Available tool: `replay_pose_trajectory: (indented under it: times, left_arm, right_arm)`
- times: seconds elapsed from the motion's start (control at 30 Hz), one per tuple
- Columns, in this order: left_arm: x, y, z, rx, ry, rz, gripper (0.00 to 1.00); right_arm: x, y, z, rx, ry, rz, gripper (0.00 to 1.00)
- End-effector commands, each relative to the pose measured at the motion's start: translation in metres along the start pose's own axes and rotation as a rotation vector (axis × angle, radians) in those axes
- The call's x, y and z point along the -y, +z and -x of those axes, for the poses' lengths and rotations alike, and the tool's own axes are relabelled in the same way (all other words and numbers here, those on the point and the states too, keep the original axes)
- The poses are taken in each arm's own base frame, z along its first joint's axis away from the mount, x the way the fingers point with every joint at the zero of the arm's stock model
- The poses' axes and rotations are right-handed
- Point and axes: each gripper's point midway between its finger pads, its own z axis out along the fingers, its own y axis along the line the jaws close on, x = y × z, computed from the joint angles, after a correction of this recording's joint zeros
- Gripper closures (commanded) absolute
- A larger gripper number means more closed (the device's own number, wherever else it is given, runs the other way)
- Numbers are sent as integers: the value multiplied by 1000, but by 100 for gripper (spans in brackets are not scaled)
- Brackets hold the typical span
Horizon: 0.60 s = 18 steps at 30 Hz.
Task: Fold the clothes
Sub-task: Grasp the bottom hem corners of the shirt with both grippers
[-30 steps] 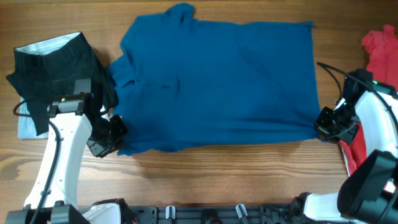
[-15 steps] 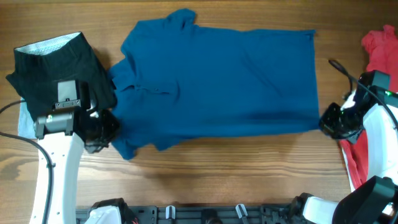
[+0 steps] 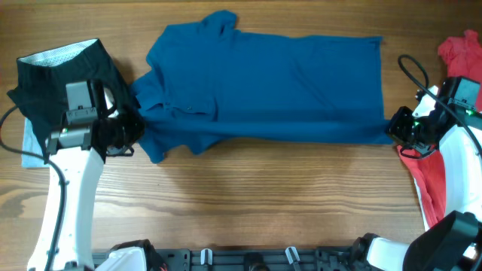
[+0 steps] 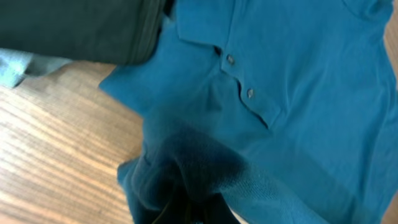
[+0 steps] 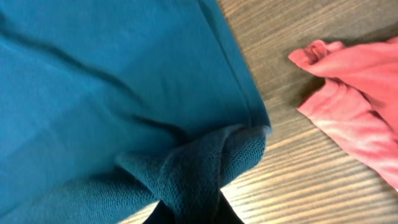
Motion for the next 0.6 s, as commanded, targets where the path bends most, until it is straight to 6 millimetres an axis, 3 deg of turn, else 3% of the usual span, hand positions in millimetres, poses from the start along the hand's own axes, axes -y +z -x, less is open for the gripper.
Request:
replay_pose_trajectory:
  times: [0.0, 0.3, 0.57]
  left_arm:
    - [-1, 19, 6, -21, -22, -1, 96]
    - [9, 61, 16, -62, -23, -55, 96]
    - [12, 85, 31, -33, -14, -75, 94]
  right_arm:
    - [-4, 11, 4, -8, -23, 25, 91]
    - [-22, 36, 14, 2, -88, 44, 86]
    - [-23, 53, 26, 21, -67, 47, 86]
